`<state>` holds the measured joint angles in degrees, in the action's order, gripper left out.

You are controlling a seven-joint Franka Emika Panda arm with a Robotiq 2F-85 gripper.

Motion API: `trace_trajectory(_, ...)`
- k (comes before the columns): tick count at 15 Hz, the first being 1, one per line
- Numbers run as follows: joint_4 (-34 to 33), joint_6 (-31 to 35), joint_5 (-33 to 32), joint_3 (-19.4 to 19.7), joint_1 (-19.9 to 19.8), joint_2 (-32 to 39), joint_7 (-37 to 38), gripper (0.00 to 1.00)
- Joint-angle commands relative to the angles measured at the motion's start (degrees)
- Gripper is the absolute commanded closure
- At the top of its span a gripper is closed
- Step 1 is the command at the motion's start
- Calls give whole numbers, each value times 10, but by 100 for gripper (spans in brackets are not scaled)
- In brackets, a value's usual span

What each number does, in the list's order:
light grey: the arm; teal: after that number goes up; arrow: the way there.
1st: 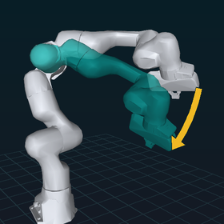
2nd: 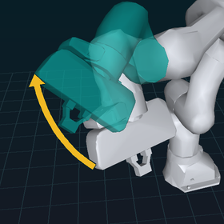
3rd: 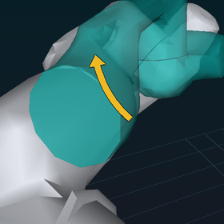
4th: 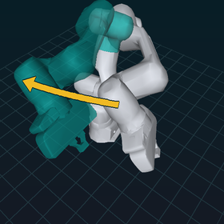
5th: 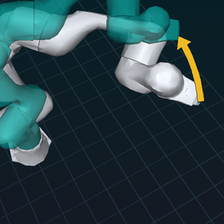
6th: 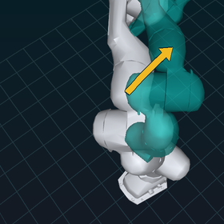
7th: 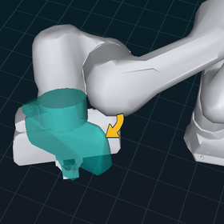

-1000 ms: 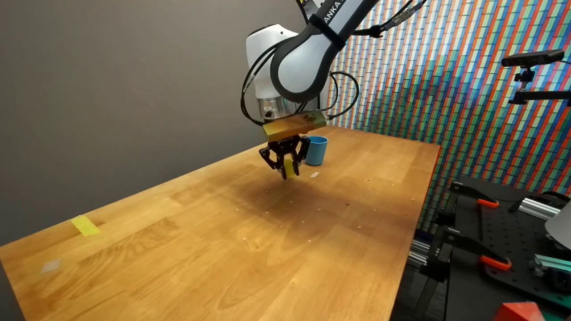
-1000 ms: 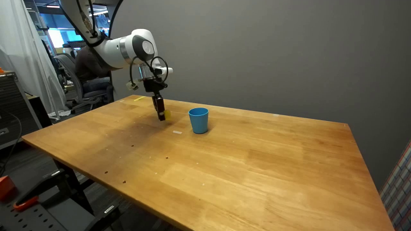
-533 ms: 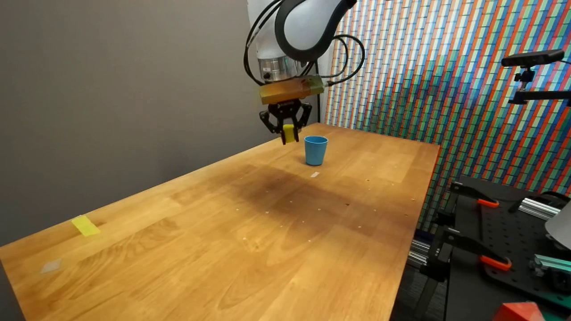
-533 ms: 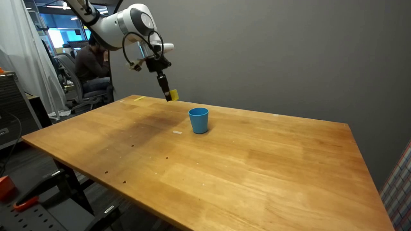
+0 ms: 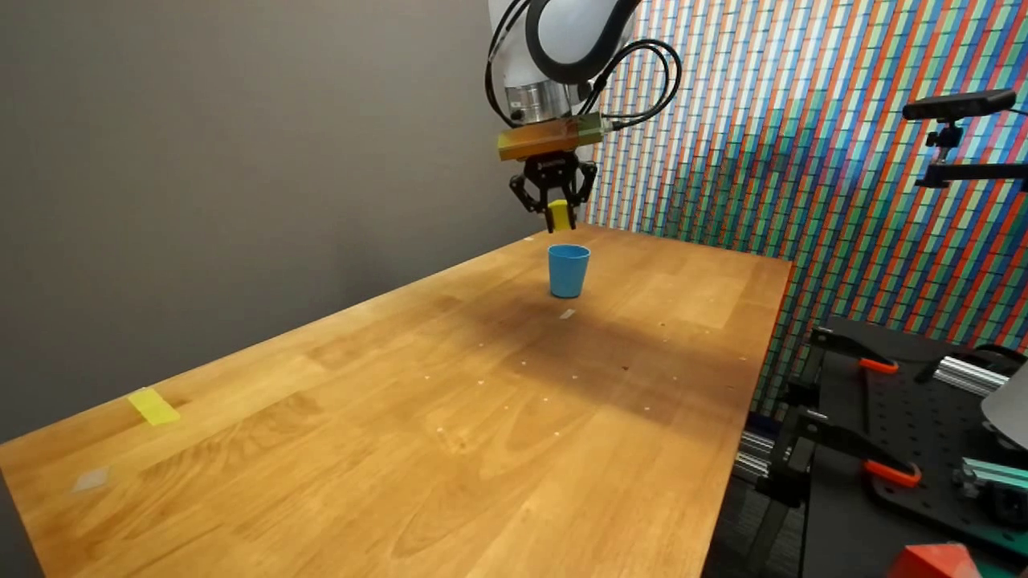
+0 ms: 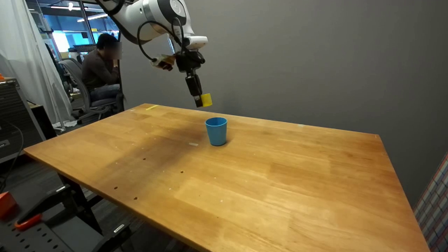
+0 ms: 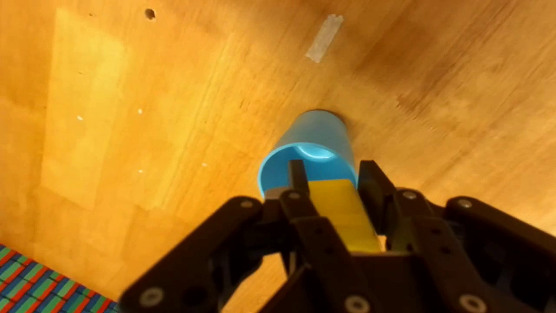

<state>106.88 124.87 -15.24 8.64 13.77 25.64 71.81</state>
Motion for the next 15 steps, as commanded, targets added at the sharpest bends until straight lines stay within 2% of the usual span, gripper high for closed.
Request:
trace_trajectory(1, 4, 0, 6, -10, -26, 11, 16, 86)
trace_trajectory(7, -19, -5, 1, -8, -35, 50, 10, 85)
trace_trajectory(13, -42, -14, -7, -2, -35, 57, 6, 83)
trace_trajectory(14, -42, -10, -5, -2, -37, 56, 6, 40)
trace_trajectory(15, -43, -11, -3, -4, -39, 55, 1, 39)
